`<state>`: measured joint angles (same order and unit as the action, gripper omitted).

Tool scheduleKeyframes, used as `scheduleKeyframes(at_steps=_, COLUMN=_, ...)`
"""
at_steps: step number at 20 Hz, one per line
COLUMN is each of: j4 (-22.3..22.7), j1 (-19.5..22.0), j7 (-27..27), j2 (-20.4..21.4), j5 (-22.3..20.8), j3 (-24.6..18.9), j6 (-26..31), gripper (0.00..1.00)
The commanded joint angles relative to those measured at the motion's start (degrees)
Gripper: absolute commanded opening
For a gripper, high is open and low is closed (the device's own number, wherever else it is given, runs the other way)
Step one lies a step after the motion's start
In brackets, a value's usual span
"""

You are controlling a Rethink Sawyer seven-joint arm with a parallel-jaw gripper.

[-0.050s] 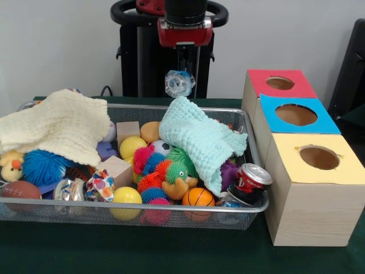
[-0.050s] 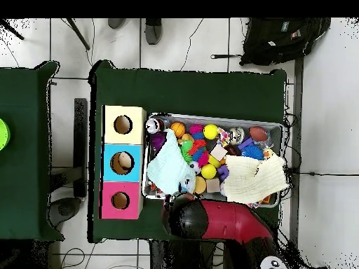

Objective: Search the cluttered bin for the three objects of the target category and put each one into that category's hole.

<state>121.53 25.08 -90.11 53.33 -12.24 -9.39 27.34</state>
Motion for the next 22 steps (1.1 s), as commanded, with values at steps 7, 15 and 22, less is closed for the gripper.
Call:
scheduleKeyframes(at_steps=7, j4=-3.9, j1=-6.1, j7=-13.5, j2=1.7, j5=6.6, j3=2.4, j6=6.5, gripper=0.00)
scheduleKeyframes(at_steps=15, j4=-6.3, j1=-12.2, j7=-17.8, j2=0.1, j5=8.9, j3=6.3, j6=5.3, gripper=0.00)
scheduleKeyframes(at_steps=22, j4=-8.5, j1=-17.6, j7=-21.1, j2=-0.9, j5=12.1, j3=10.3, j6=4.0, gripper=0.00)
